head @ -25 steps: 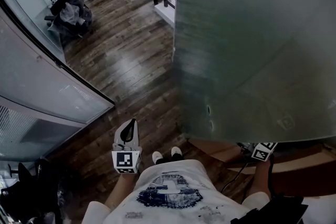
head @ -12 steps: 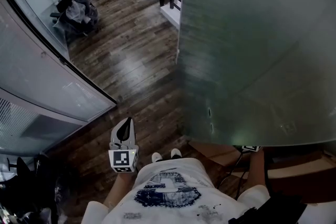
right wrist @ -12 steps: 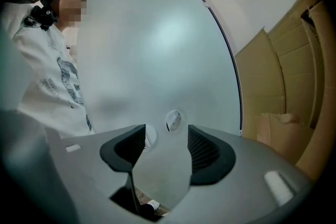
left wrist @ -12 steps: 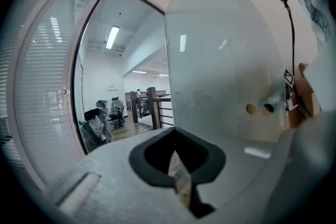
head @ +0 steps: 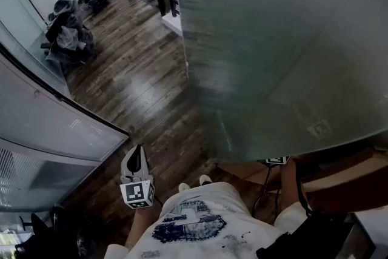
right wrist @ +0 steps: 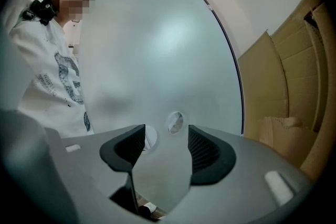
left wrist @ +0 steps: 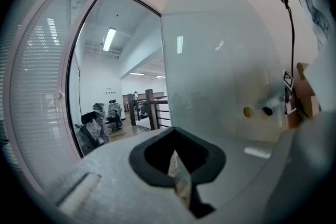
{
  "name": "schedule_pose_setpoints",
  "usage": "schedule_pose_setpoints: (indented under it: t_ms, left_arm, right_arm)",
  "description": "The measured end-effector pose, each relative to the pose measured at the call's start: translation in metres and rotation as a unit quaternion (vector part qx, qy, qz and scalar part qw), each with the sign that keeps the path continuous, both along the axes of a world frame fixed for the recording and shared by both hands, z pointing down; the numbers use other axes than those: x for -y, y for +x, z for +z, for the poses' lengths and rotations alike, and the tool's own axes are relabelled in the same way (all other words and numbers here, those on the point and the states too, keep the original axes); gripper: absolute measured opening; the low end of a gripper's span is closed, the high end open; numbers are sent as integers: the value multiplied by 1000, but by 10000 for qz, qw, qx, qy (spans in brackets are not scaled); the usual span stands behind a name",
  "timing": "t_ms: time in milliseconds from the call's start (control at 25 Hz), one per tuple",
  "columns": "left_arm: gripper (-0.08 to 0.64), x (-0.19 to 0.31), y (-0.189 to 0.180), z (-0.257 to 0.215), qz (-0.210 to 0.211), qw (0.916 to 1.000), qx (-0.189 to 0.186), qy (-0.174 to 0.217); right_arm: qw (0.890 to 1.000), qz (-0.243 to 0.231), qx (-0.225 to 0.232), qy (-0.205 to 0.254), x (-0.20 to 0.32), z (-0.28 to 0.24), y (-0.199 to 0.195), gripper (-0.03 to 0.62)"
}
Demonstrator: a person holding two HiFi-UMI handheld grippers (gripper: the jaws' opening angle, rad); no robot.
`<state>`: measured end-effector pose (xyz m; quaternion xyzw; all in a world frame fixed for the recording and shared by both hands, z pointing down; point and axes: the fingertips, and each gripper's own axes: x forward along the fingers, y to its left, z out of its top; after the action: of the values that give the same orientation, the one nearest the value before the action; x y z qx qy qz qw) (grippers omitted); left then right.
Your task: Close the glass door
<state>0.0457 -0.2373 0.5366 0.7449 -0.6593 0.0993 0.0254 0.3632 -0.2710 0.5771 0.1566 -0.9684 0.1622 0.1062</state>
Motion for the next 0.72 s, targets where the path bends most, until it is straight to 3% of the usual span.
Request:
schedule_pose_setpoints:
  t_ms: [560,720]
  left_arm:
    - [0,11,30,-13,321,9993,133,166]
    - [0,15,47,-17,469,9988,80,83]
  right_arm:
    - [9995,-140,-92,261,1,-8,-13,253]
    - [9979,-262,-130,572,-2,-4,-10,235]
